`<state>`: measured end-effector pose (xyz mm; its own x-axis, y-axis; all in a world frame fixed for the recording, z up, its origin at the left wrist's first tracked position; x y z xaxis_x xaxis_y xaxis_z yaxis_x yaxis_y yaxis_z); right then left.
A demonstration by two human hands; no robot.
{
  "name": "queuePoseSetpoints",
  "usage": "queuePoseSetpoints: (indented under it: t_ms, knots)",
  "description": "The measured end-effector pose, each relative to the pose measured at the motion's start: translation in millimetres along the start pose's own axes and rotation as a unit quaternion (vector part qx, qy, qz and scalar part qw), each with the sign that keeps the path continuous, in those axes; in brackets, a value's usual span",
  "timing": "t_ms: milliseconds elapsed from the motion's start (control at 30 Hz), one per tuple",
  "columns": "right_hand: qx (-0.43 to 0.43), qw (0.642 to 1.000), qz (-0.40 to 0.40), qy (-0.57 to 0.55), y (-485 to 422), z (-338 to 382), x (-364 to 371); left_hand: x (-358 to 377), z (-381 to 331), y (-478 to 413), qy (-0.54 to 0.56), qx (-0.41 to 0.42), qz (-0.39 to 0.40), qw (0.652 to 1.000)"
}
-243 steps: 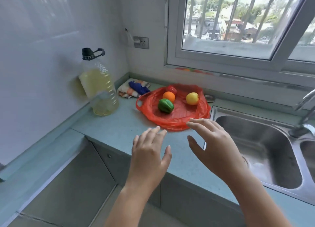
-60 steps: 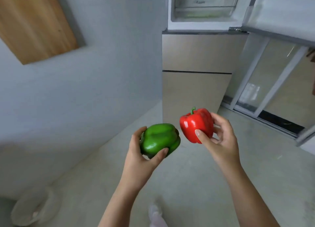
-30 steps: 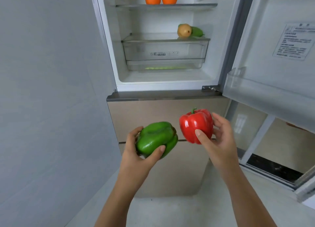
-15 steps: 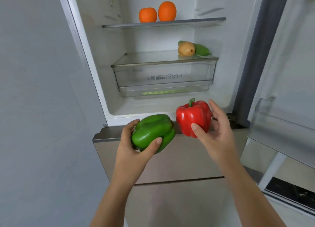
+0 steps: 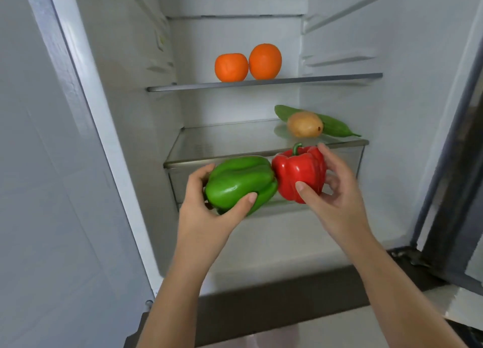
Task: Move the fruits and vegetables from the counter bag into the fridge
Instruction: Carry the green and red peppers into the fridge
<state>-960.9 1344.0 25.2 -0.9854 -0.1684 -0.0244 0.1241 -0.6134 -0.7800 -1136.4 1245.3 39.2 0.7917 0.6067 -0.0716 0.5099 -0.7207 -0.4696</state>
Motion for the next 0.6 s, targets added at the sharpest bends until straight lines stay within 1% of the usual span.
queuePoseSetpoints:
  t_ms: [100,200,333,467,600]
  knots:
    - [-0.011,1.000,-0.001,-0.007,-22,-10,7,1,2,-24,-0.001,0.002,-0.007,1.000]
    - [-0.038,0.999,-0.001,-0.002,-43,-18,16,4,2,-44,-0.022,0.013,-0.013,1.000]
    - [-0.058,0.998,0.017,-0.002,-72,-31,27,7,-2,-65,-0.061,0.028,-0.034,0.997]
    - [-0.064,0.997,0.032,0.002,-96,-43,36,7,-7,-85,-0.086,0.035,-0.058,0.994]
    - [-0.063,0.996,0.057,0.031,-117,-54,46,11,-7,-110,-0.114,0.046,-0.073,0.990]
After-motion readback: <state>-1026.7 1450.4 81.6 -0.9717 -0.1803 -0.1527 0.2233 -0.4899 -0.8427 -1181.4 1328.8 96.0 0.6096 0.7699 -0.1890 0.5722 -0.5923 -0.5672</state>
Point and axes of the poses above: each hand's wrist, its own y-axis away from the middle knuckle, its own x-axis out of the palm, z = x × y, the point moved 2 cm from there along -y, towards the middle knuckle, and after that the axes turned 8 degrees about -x, right-handed, at the moved point
